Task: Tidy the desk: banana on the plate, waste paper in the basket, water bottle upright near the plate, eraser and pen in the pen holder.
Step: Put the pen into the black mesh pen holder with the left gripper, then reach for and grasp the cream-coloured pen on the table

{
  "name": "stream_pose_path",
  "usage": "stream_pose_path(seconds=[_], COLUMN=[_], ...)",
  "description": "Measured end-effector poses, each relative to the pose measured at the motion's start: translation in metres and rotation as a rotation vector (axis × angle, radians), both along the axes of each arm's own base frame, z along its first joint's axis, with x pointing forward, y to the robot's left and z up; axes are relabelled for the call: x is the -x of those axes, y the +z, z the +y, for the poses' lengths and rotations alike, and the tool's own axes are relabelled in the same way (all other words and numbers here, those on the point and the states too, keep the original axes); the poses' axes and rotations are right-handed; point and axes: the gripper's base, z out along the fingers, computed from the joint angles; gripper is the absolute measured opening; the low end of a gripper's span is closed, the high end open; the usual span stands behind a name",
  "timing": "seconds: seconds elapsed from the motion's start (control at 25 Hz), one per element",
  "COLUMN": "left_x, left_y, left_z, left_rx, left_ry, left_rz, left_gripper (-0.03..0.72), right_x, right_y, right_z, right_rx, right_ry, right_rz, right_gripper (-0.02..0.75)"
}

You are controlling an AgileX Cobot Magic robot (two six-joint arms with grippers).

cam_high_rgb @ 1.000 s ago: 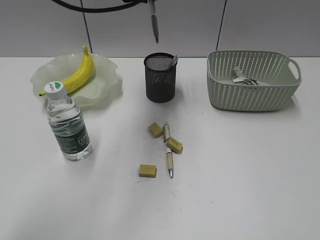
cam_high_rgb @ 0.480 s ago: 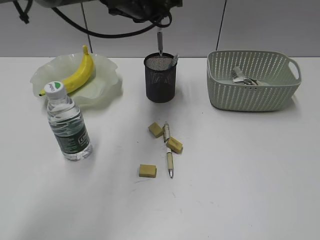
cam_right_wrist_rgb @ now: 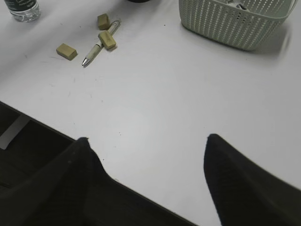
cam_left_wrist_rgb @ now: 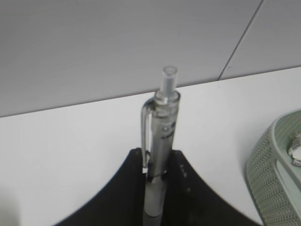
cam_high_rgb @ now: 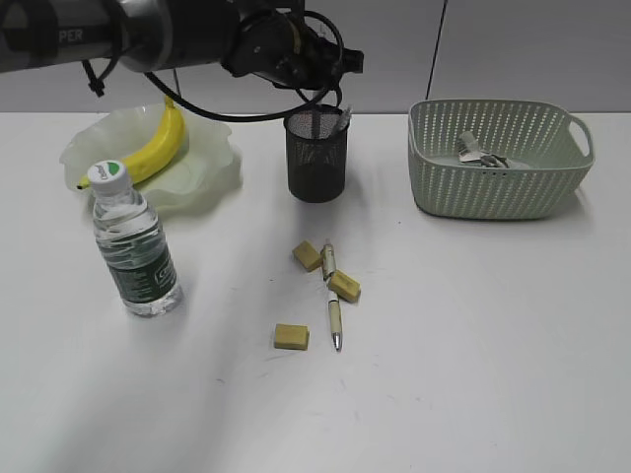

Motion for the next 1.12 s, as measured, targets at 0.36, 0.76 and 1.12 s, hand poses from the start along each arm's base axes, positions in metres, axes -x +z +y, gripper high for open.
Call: stream_pose_path(seconds=[0.36, 0.76, 1.12], left_x=[0.000, 0.011, 0.062], left_y=[-0.005, 0.035, 0.136], left_z=[0.002, 0.018, 0.063], left_rx=[-0.043, -0.088, -0.212], left_ry=[0.008, 0.073, 0.173], left_rz=[0.014, 0.028, 0.060], left_gripper=[0.329, 0.467, 0.465], right_x=[0.000, 0.000, 0.000], right_y=[0.000, 0.000, 0.000], right_z=[0.000, 0.000, 0.000], right_rx=[0.000, 0.000, 0.002], right_ry=[0.000, 0.000, -0.001], right_rz=[0.000, 0.000, -0.001], right_gripper=[0.581, 0.581, 0.581])
